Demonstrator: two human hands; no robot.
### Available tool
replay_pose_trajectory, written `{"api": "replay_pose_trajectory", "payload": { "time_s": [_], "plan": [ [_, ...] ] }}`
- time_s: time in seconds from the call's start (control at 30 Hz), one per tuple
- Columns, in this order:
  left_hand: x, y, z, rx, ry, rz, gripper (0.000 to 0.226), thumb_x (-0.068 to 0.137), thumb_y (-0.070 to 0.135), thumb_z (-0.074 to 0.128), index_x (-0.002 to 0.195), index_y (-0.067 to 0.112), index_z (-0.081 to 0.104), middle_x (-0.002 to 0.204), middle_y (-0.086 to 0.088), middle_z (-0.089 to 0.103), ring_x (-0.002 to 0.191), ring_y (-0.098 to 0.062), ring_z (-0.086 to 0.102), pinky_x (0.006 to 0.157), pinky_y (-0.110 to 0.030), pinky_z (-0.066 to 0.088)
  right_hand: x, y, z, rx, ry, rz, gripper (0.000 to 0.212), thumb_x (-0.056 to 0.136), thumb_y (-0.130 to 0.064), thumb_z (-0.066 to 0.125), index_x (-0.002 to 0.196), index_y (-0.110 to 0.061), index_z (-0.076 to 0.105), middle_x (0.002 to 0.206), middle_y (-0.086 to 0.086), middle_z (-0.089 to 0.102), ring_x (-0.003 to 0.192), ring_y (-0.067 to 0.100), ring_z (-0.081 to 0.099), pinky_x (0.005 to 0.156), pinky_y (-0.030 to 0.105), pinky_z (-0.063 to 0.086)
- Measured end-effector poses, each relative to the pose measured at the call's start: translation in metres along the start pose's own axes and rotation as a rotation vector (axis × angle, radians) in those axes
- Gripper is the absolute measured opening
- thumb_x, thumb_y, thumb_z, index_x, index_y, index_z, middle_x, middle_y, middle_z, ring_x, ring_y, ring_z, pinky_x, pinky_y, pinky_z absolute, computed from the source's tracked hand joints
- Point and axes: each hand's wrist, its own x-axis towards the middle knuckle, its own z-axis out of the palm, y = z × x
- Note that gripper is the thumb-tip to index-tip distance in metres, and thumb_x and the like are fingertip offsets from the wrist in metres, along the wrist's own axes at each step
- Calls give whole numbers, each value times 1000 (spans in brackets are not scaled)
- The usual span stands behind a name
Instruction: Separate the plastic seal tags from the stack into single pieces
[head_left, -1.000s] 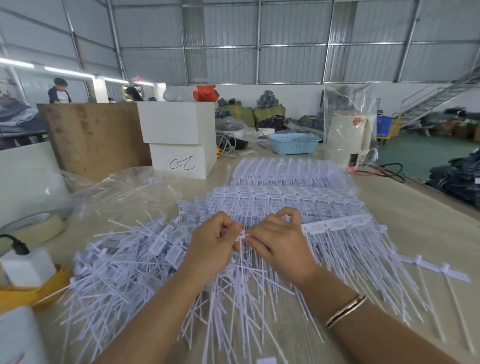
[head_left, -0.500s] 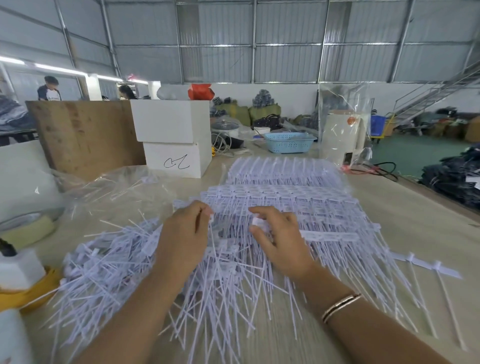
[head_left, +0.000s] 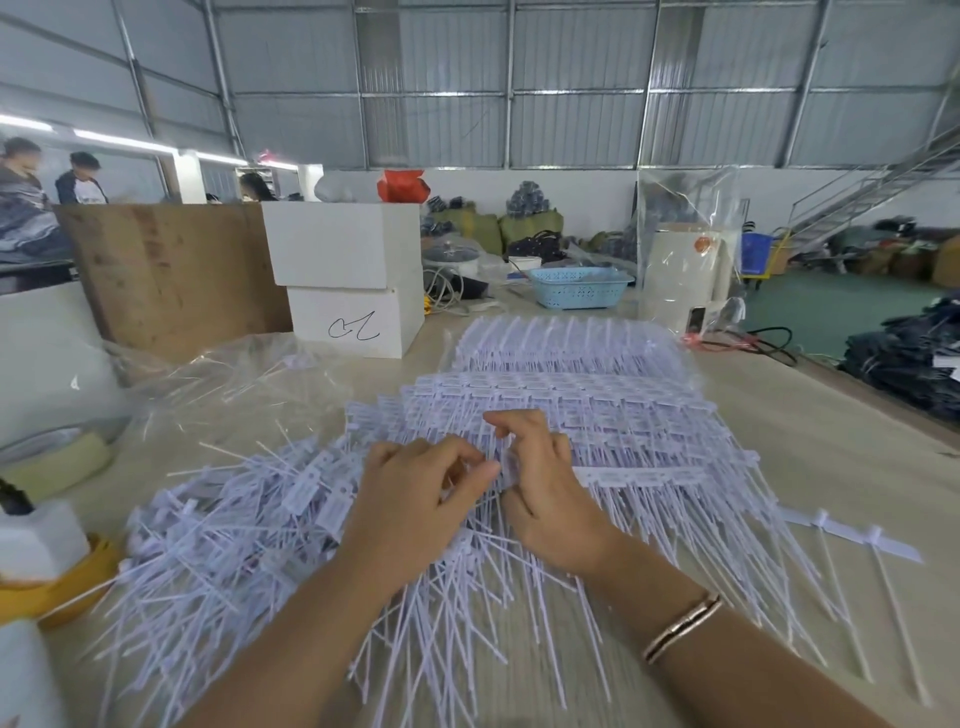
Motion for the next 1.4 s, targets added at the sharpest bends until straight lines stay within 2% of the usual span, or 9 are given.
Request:
{"api": "replay_pose_trajectory", "payload": {
  "time_s": [0.13,0.23,0.37,0.47,0.63,0.73,0.83,0.97,1.4],
  "plan": [
    [0,1,7,-80,47,22,22,85,51,54,82,29,58,67,13,62,65,-5,58,84,-34,35,0,-2,1,26,-67,-8,73,71,1,35,131,-37,18,111,-7,31,88,-2,42,90,14,20],
    [-1,3,13,-157,101,4,14,85,25,68,76,22,58,63,11,60,62,-8,58,79,-46,45,-1,1,-6,23,-34,24,63,80,-7,44,133,-32,23,115,-8,38,99,-15,36,91,11,19],
    [1,4,13,-306,155,-41,17,82,31,60,73,17,61,60,12,56,58,-3,53,69,-38,44,3,7,-22,-176,46,62,31,91,-31,37,108,-18,59,92,-10,54,78,4,52,84,29,29],
    [-1,7,16,-335,171,-64,18,85,29,59,72,16,59,56,12,52,53,-3,49,63,-31,37,8,5,-31,-260,-65,75,30,93,-34,36,78,-16,56,62,-9,44,61,16,46,67,30,28],
    [1,-1,8,-539,262,-259,20,94,16,54,74,17,55,63,4,62,39,-11,41,40,-29,36,19,8,-53,-123,-282,220,10,95,-35,52,85,-32,55,72,-9,52,63,9,48,59,32,39],
    [2,-3,6,-510,242,-287,10,95,18,52,85,17,56,68,0,62,46,-22,46,46,-34,43,27,3,-52,-139,-272,200,14,91,-44,54,88,-32,61,76,-11,55,67,3,50,60,28,41],
    [3,-6,5,-539,170,-313,20,94,21,54,102,40,54,87,7,62,64,-9,58,60,-23,49,30,1,-49,-206,-246,142,19,89,-50,55,92,-33,63,80,-12,56,73,8,53,64,31,45],
    [4,-10,6,-445,105,-268,9,91,24,61,87,31,63,66,12,57,53,3,51,51,-9,37,28,1,-37,-289,-314,103,15,92,-49,49,87,-35,51,77,-13,43,72,9,46,62,30,40],
    [6,-15,12,-373,58,-260,18,91,27,60,74,29,62,49,16,51,44,-4,46,46,-14,34,15,2,-16,-39,-293,275,19,91,-37,57,72,-40,54,59,-10,41,77,4,42,77,33,18]
  ]
}}
